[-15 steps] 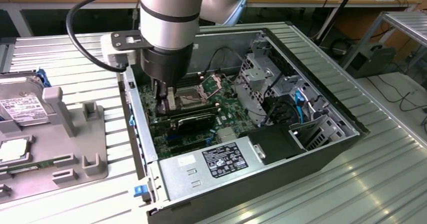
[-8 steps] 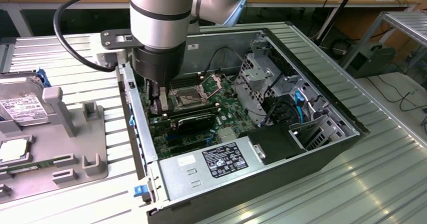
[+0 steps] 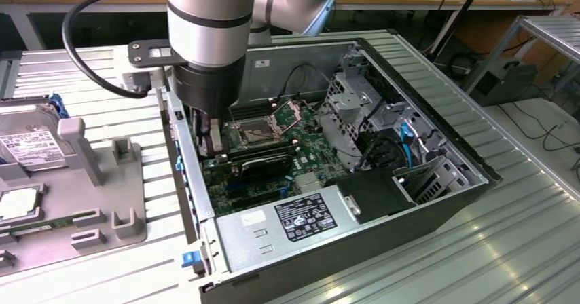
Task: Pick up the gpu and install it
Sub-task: 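Press down on the gpu until it lock into place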
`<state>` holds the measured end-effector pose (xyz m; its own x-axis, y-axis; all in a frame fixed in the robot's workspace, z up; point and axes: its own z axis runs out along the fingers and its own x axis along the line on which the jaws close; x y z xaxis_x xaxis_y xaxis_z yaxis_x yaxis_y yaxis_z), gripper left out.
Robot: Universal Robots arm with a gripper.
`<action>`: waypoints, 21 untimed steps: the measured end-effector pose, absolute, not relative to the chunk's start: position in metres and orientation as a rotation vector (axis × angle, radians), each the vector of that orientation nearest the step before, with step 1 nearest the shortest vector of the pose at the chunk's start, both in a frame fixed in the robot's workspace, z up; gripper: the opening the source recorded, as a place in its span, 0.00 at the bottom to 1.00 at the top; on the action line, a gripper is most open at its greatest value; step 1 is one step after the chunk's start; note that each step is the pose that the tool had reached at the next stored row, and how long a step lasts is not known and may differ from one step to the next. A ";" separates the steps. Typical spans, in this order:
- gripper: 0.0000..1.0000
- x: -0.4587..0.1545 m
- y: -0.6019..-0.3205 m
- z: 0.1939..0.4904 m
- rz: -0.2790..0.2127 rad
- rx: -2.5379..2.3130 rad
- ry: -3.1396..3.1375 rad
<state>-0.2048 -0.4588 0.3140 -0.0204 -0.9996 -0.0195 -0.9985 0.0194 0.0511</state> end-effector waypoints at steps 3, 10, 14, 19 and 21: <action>0.11 -0.205 -0.459 0.313 -0.078 2.183 -2.227; 0.11 -0.205 -0.459 0.309 -0.079 2.183 -2.227; 0.11 -0.205 -0.459 0.307 -0.079 2.183 -2.227; 0.11 -0.205 -0.459 0.307 -0.087 2.185 -2.229; 0.11 -0.205 -0.459 0.306 -0.090 2.186 -2.229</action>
